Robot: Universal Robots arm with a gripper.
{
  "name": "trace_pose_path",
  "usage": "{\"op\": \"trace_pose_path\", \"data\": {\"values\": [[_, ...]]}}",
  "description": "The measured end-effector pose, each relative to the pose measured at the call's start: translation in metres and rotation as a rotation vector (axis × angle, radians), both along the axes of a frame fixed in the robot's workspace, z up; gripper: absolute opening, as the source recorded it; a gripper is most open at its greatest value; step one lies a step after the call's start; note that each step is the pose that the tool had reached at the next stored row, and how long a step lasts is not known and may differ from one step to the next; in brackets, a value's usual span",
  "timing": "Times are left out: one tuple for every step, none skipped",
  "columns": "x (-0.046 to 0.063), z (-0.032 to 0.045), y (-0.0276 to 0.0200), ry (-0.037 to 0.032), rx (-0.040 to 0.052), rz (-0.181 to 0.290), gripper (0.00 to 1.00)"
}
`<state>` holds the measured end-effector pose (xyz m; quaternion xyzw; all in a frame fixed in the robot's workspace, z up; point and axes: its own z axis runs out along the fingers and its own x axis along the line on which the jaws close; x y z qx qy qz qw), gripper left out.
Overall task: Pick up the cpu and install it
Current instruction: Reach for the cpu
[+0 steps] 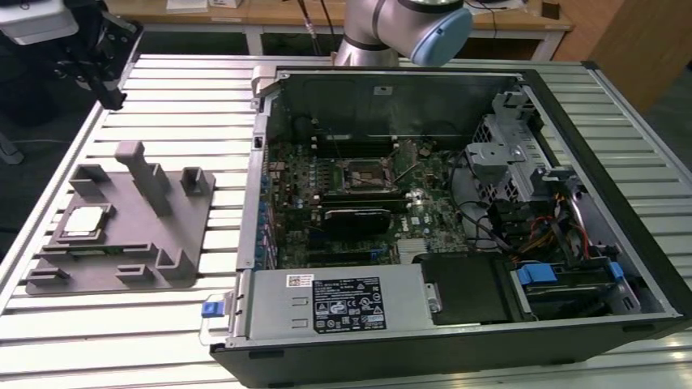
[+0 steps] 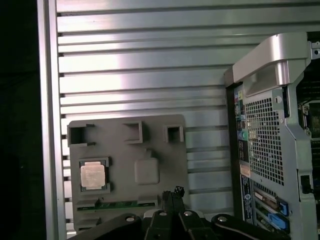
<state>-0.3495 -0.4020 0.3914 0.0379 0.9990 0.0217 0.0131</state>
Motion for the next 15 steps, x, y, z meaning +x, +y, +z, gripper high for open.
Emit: {"op": "trace_pose_path", "data": {"values": [[-0.001,-0.0003,-0.0006,0.0,0.0,0.0,0.11],[-0.002,-0.0006,-0.0012,0.0,0.0,0.0,0.11],[-0.004,-0.0011,-0.0017,0.0,0.0,0.0,0.11],[-0.006,-0.0016,-0.0023,0.0001,-0.0001,0.0,0.11],[-0.007,-0.0022,-0.0029,0.0001,-0.0001,0.0,0.11],[-0.009,-0.0031,-0.0035,0.0001,-0.0001,0.0,0.11],[-0.011,-0.0039,-0.0042,0.0001,0.0,0.0,0.11],[-0.013,-0.005,-0.005,0.0,0.0,0.0,0.11],[-0.014,-0.006,-0.0058,0.0,-0.0001,0.0,0.11],[-0.016,-0.0071,-0.0065,0.0001,0.0,0.0,0.11],[-0.017,-0.0082,-0.0073,0.0002,-0.0001,0.0,0.11],[-0.019,-0.0095,-0.0079,0.0001,-0.0001,0.0,0.11],[-0.021,-0.0107,-0.0087,0.0001,-0.0001,0.0,0.11],[-0.022,-0.0121,-0.0094,0.0,0.0,0.0,0.11],[-0.024,-0.0136,-0.0103,-0.0001,0.0001,0.0,0.11]]}}
